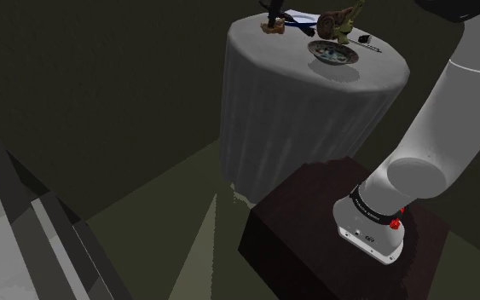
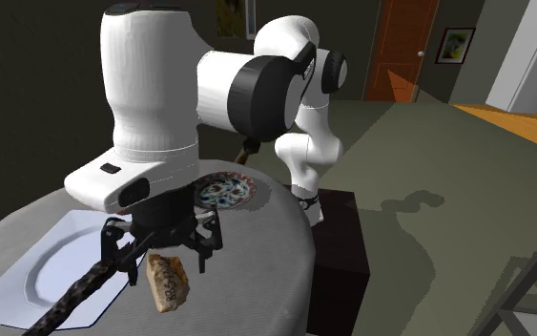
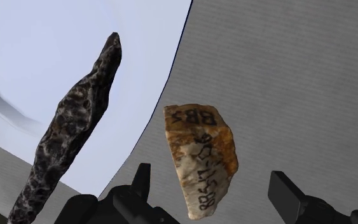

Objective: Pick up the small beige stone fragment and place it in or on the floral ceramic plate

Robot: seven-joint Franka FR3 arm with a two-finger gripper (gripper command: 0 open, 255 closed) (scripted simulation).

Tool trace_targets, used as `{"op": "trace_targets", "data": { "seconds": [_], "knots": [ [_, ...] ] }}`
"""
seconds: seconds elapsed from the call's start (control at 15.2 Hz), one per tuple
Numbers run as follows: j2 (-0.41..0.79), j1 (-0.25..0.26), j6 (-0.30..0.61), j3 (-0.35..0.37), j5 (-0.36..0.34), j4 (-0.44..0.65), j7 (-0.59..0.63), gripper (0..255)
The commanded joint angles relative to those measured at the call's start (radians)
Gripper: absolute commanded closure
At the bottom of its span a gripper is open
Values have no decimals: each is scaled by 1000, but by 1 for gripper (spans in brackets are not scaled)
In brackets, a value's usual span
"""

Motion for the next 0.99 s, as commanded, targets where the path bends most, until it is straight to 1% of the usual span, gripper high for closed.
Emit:
{"op": "trace_targets", "data": {
  "seconds": [0.0,0.13,0.59,0.66,0.92],
  "knots": [
    [5,0,25,0,1,-20,0,0],
    [9,-1,45,0,2,-36,-1,0],
    [9,-1,45,0,2,-36,-1,0],
    [9,-1,45,0,2,-36,-1,255],
    [9,-1,45,0,2,-36,-1,255]
  ]
}}
